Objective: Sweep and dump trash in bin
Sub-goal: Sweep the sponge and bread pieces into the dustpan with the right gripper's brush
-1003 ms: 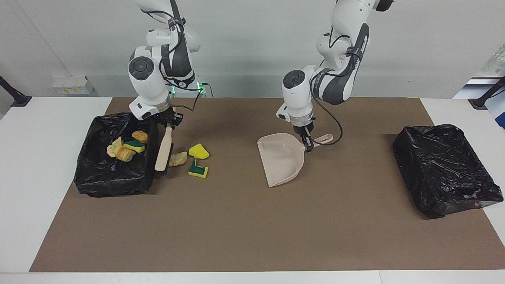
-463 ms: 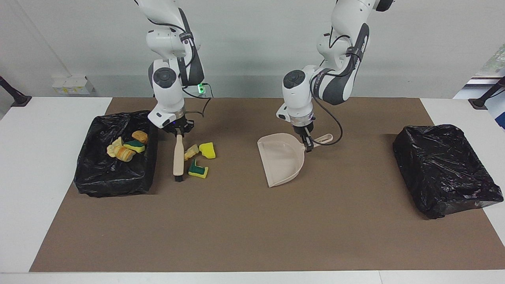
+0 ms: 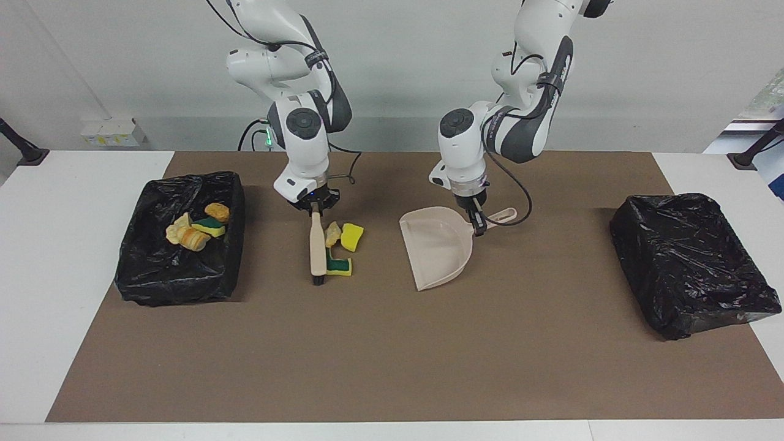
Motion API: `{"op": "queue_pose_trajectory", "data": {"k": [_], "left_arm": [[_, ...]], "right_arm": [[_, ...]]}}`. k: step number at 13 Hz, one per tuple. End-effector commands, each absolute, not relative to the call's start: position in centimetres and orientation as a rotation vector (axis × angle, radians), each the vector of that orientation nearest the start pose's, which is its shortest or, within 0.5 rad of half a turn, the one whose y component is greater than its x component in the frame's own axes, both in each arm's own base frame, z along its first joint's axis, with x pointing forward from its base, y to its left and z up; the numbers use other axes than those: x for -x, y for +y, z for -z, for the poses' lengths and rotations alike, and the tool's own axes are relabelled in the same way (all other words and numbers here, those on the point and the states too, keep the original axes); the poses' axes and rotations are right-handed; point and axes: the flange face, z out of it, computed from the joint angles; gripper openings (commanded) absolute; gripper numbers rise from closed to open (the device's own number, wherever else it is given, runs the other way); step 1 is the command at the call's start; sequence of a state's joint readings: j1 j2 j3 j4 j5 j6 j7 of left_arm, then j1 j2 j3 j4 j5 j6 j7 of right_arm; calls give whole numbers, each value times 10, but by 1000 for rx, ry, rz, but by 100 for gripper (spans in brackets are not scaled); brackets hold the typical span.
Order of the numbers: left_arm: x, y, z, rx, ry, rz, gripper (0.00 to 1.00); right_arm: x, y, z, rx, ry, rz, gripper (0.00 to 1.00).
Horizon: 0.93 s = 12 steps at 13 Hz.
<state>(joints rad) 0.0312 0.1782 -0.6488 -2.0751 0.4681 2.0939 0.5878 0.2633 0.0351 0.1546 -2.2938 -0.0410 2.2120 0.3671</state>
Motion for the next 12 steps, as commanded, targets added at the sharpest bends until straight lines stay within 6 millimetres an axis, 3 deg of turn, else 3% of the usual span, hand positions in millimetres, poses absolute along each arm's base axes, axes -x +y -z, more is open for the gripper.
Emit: {"op": "queue_pose_trajectory", "data": {"k": [1, 4, 7, 9, 12], "left_arm": [[-467, -296, -351, 2130, 1894, -160, 0], [-467, -295, -350, 2129, 1895, -165, 0], [-468, -293, -350, 2134, 1892, -164, 0], [-468, -293, -350, 2128, 1899, -166, 0], [-471, -289, -349, 2120, 1910, -170, 0]], "right_arm": [[-456, 269, -307, 3174, -30, -216, 0], [-443, 336, -309, 3106, -5, -249, 0], [-441, 373, -319, 3045, -58, -232, 0], [-441, 381, -326, 2988, -131, -247, 0], [-442, 381, -337, 2770, -189, -344, 0]]}}
